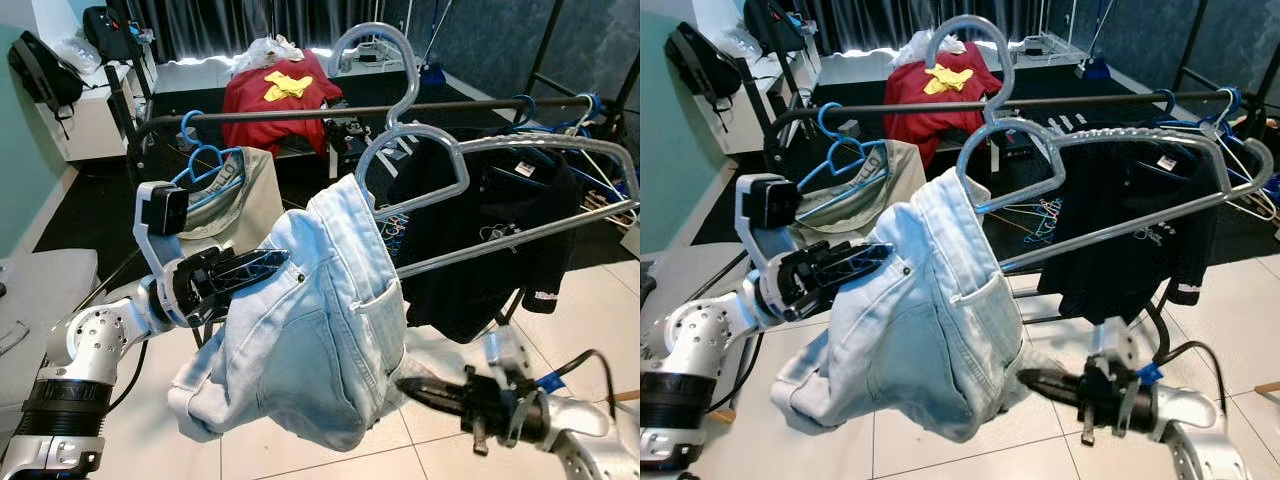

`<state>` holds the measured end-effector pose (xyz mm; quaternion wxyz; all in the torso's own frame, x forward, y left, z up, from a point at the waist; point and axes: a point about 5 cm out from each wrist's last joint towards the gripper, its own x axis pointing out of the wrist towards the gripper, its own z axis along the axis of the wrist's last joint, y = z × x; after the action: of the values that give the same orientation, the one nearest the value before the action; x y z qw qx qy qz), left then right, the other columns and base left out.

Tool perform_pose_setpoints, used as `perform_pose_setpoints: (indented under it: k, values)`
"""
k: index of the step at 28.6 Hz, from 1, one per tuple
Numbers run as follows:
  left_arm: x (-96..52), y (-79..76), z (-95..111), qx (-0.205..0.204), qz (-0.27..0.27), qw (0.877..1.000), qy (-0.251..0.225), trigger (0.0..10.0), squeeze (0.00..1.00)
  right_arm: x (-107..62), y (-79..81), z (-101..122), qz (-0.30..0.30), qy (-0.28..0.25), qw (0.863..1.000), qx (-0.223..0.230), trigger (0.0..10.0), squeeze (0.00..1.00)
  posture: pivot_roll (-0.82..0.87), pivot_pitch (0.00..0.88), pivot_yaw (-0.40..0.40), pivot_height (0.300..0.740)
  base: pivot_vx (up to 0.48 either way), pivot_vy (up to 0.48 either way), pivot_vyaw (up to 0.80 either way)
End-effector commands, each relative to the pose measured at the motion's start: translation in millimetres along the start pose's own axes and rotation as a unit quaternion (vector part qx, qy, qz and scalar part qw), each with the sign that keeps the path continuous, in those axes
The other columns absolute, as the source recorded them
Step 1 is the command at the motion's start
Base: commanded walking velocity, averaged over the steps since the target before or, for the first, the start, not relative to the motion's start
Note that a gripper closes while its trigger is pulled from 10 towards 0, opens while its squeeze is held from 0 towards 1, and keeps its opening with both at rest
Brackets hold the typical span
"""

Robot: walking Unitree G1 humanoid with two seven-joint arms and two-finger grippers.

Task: Hang hanger

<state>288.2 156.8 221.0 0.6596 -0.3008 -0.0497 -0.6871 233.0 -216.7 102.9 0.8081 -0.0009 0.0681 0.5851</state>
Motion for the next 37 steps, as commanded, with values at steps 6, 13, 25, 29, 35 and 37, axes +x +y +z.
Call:
perform_pose_setpoints:
  k: [6, 13, 25, 29, 35, 37]
  values:
    - [7.0, -5.9, 5, 0.006, -0.029, 1.000, -0.001, 0.0, 0.00, 6.7, -8.8, 10, 0.015, -0.033, 0.999, 0.010, 10.0, 1.00, -0.07, 0.069, 0.019, 0.740, 0.000, 0.000, 0.00]
    - [5.8, -7.2, 4, 0.004, -0.031, 0.999, 0.008, 0.0, 0.00, -0.3, -12.3, 19, 0.002, -0.048, 0.999, -0.013, 10.0, 1.00, -0.07, 0.068, 0.017, 0.740, 0.000, 0.000, 0.00]
    - [5.5, -0.7, 6, 0.017, -0.016, 1.000, 0.011, 0.0, 0.00, -15.4, -7.8, 59, -0.018, -0.061, 0.995, -0.081, 10.0, 0.00, -0.08, 0.067, 0.029, 0.740, 0.000, 0.000, 0.00]
    - [7.3, -0.7, 6, 0.013, -0.021, 1.000, 0.010, 0.0, 0.00, -9.0, -6.3, 51, 0.000, -0.053, 0.996, -0.067, 10.0, 0.00, -0.08, 0.066, 0.032, 0.740, 0.000, 0.000, 0.00]
    - [9.9, -1.0, 6, 0.010, -0.027, 1.000, 0.009, 0.0, 0.00, -0.6, -4.0, 37, 0.042, -0.031, 0.998, -0.022, 10.0, 0.00, -0.08, 0.065, 0.030, 0.740, 0.000, 0.000, 0.00]
    - [11.4, -0.9, 6, 0.012, -0.028, 1.000, 0.008, 0.0, 0.00, 5.3, -2.7, 30, 0.067, -0.022, 0.998, -0.004, 10.0, 0.00, -0.07, 0.063, 0.024, 0.740, 0.000, 0.000, 0.00]
